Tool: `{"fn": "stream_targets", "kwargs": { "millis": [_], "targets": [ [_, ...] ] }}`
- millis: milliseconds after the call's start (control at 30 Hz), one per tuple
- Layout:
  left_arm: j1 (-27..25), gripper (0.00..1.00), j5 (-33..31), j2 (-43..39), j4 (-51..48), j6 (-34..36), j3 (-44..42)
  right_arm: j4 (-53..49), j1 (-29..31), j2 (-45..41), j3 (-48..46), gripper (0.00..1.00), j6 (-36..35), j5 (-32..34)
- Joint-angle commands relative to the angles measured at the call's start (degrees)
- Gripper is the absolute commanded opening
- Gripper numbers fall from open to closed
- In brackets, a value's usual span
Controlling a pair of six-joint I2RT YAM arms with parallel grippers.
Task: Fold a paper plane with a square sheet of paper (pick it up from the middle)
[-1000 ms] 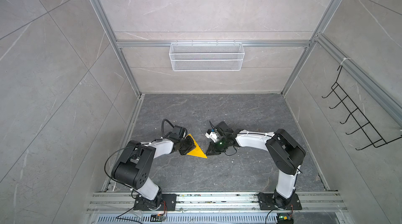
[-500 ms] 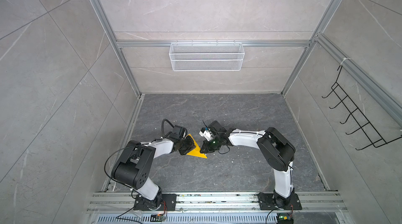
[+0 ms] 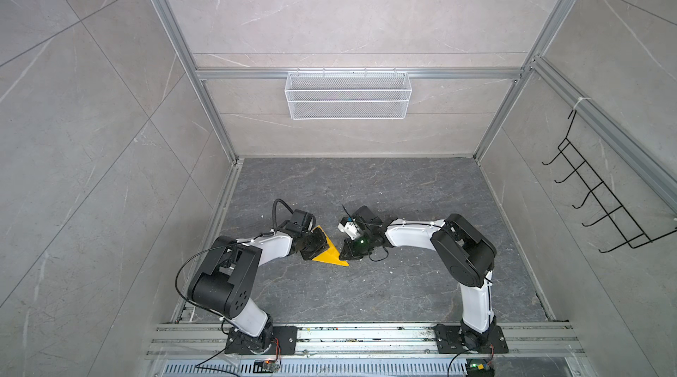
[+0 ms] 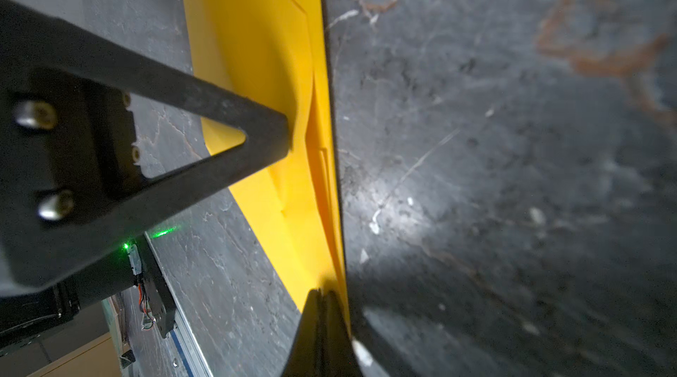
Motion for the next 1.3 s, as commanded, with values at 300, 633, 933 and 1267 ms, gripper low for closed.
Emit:
{"fn": "stream_targets", "kwargs": {
  "millis": [300,633,933,1267],
  "targets": [
    [-5.2,0.17,-2.2,-8.7,-8.6,4.7,0.9,-7.1,0.0,4.6,-0.3,0.04,0.0,5.2],
    [-7.1,0.15,-1.7,-3.2,-8.3,6.0,4.1,-7.1,0.0,5.0,-0.4,0.03,0.3,5.5],
    [-7.3,0.14,-1.4,-0.3,-8.0,6.3,4.6,-7.4,0.0,5.2,-0.4,0.03,0.4,5.5],
    [-7.1,0.13,-5.4,1.5,-10.7,5.9,5.4,-8.0,0.0,5.5,-0.5,0.03,0.2,5.9]
  ]
}}
